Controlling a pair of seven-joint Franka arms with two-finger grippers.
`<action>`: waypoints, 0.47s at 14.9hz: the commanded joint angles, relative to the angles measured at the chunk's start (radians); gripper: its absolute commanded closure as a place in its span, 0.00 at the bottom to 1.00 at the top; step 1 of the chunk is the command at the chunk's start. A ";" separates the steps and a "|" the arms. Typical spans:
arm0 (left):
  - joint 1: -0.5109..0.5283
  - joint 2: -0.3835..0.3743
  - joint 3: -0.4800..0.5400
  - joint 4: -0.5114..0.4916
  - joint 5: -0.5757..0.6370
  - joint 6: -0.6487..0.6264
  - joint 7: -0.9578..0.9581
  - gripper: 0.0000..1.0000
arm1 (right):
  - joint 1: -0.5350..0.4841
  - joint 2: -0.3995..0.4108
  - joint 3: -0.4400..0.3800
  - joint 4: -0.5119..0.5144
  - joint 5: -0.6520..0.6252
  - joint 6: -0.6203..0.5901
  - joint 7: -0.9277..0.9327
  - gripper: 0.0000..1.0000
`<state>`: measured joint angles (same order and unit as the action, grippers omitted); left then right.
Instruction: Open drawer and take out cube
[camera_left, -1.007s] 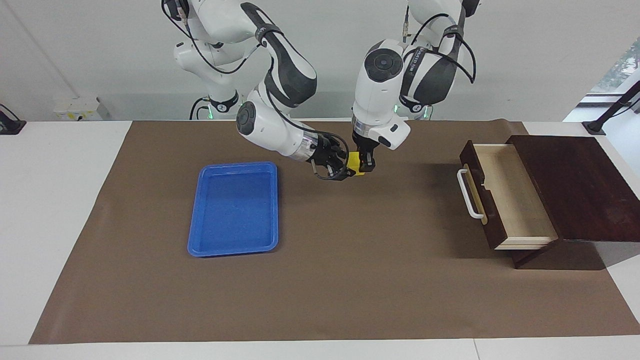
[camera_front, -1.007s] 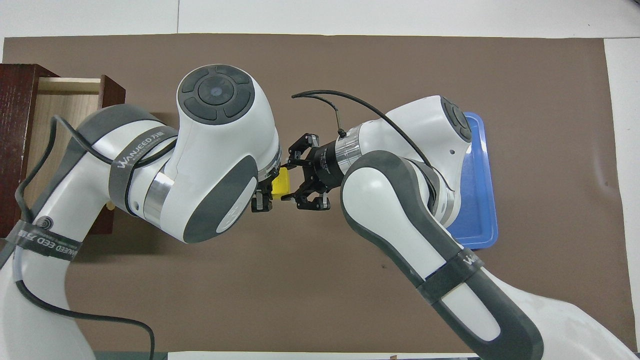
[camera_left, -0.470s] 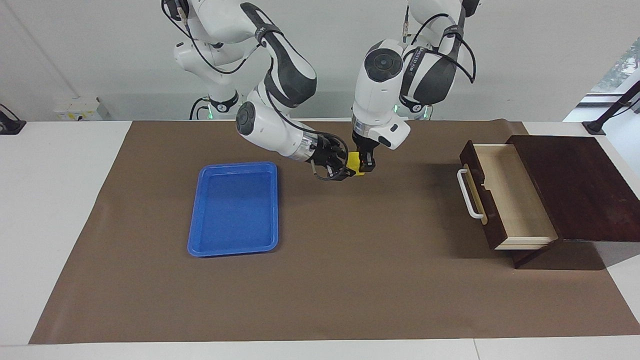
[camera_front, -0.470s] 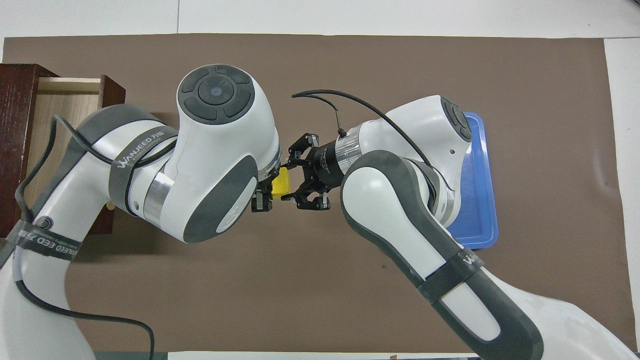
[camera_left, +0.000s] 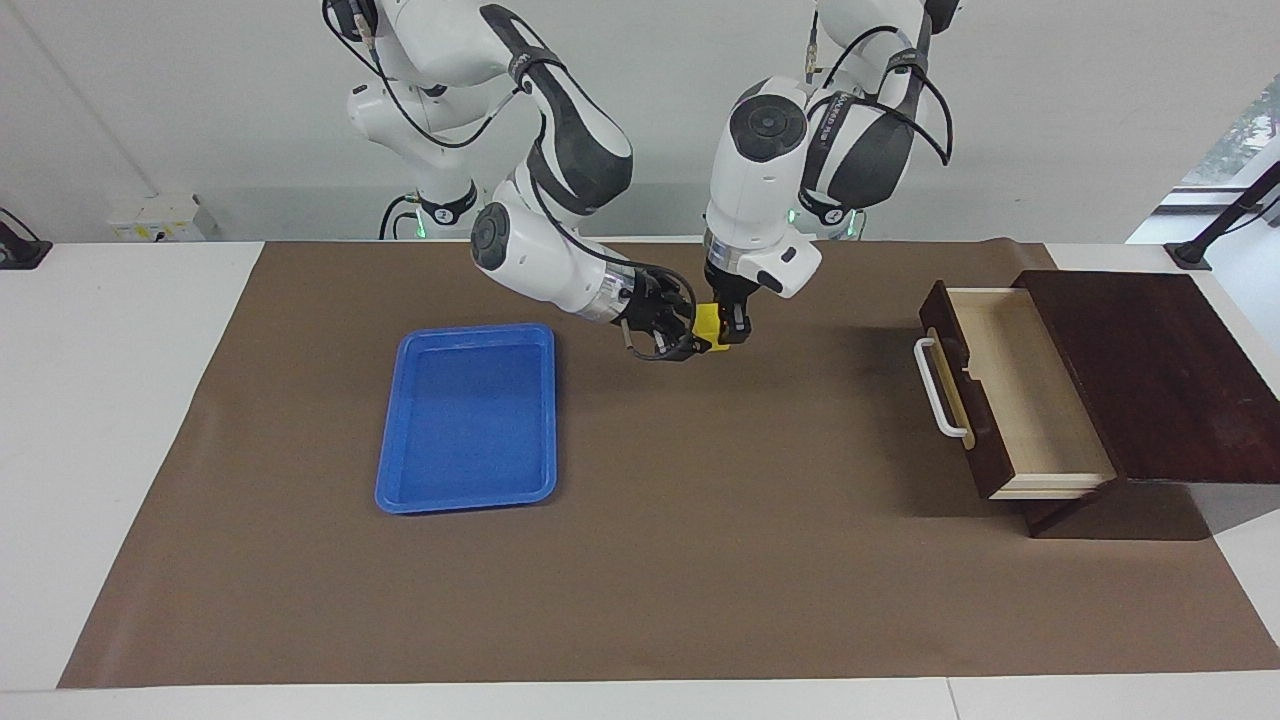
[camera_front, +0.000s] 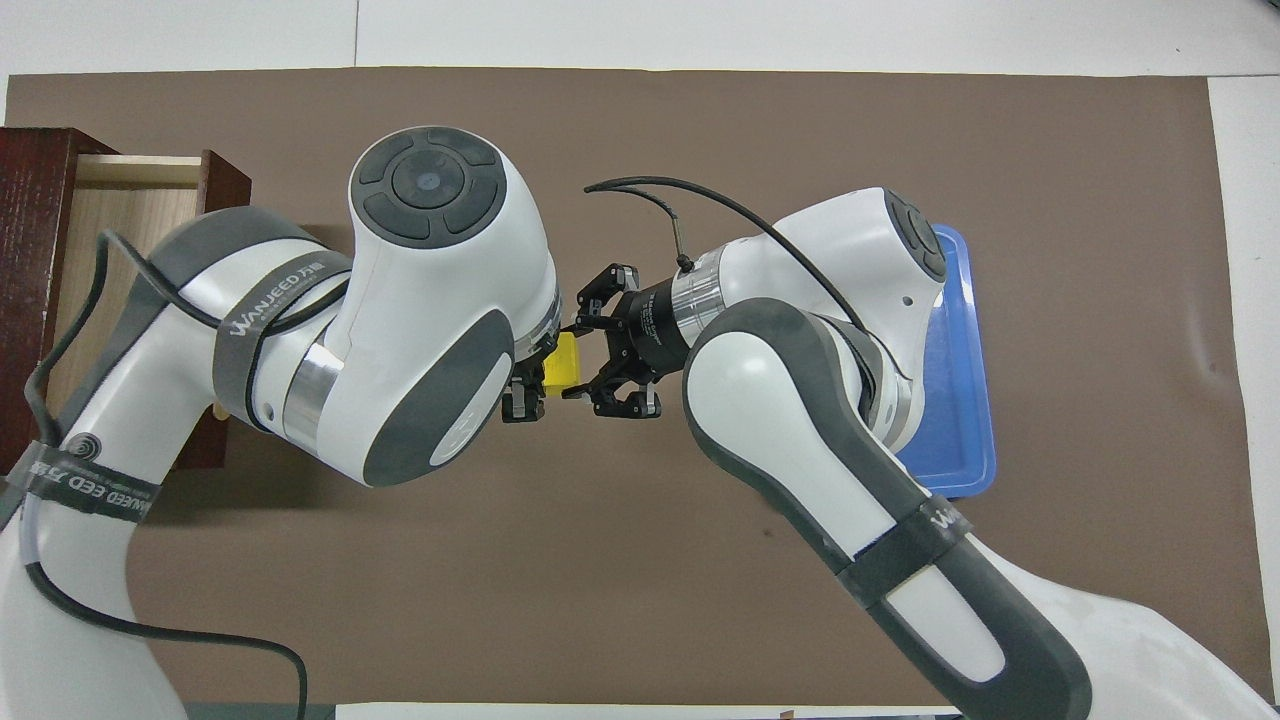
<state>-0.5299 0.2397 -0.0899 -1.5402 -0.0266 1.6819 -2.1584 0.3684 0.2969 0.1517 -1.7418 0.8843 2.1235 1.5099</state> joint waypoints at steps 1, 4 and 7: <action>0.002 -0.013 0.016 0.032 -0.001 -0.007 0.028 0.00 | -0.009 0.007 0.006 0.011 0.025 -0.027 -0.037 1.00; 0.033 -0.014 0.024 0.037 0.031 -0.045 0.093 0.00 | -0.014 0.008 0.005 0.016 0.027 -0.030 -0.037 1.00; 0.117 -0.022 0.024 0.006 0.065 -0.018 0.175 0.00 | -0.026 0.008 0.005 0.022 0.027 -0.033 -0.036 1.00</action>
<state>-0.4786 0.2336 -0.0629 -1.5117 0.0215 1.6693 -2.0530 0.3615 0.2975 0.1514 -1.7363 0.8844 2.1150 1.5058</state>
